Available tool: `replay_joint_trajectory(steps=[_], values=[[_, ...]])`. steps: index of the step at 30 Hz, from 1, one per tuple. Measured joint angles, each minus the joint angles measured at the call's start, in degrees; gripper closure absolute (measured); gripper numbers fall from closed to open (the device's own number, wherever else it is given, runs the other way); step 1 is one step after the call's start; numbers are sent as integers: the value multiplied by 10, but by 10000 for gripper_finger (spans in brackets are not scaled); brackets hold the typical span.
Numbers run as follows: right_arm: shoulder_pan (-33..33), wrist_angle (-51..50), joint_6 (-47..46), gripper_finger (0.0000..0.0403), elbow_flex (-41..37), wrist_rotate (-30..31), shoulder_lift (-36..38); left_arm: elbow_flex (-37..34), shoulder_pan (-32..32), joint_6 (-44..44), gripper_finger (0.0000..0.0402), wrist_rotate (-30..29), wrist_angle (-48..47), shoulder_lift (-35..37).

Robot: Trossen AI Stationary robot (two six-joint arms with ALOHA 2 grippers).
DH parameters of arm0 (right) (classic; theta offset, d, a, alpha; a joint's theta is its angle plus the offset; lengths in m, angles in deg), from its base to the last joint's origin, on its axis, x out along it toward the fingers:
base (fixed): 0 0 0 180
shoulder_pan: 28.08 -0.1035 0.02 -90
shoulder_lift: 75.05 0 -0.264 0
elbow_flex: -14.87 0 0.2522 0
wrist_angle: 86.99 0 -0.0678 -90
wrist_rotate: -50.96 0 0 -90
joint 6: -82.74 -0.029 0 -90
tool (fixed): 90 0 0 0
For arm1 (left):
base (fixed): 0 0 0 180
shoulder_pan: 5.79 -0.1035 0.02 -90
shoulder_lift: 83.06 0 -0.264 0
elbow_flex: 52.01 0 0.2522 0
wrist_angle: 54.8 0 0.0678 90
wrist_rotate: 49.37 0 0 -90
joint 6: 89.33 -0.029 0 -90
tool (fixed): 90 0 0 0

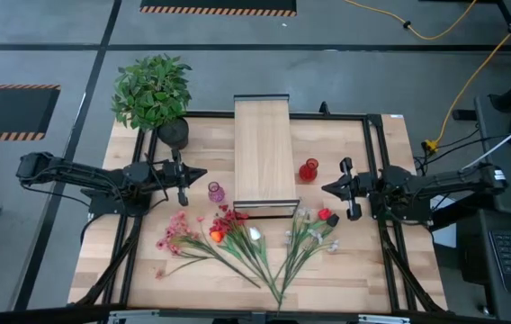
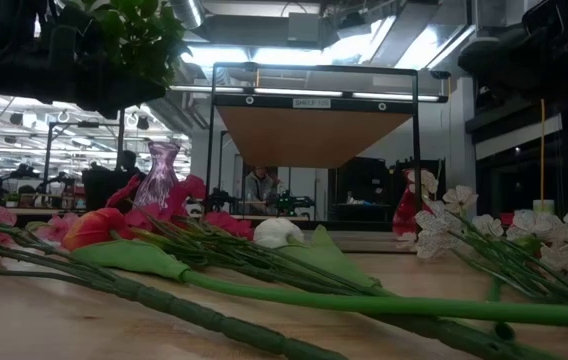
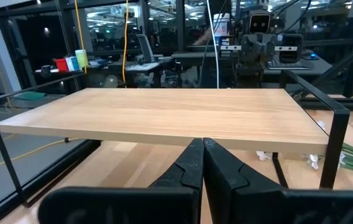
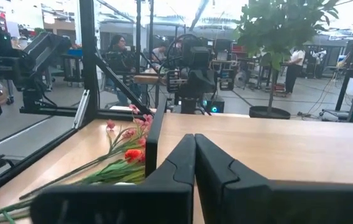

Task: Pick and place flowers into a vace then onto a shelf
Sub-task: Put the white flowers into the red vase

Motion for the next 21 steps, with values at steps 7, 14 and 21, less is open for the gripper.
replay_joint_trajectory(steps=[7, 14, 21], values=[[0, 2, 2, 393, 20, -1, -37, 48, 4, 2, 398, 3, -88, -6], [0, 2, -13, 393, 44, -2, -84, 74, 22, 2, 398, 3, -115, -35], [0, 0, -14, 393, 69, -23, -134, 93, 39, -1, 398, 0, -115, -61]])
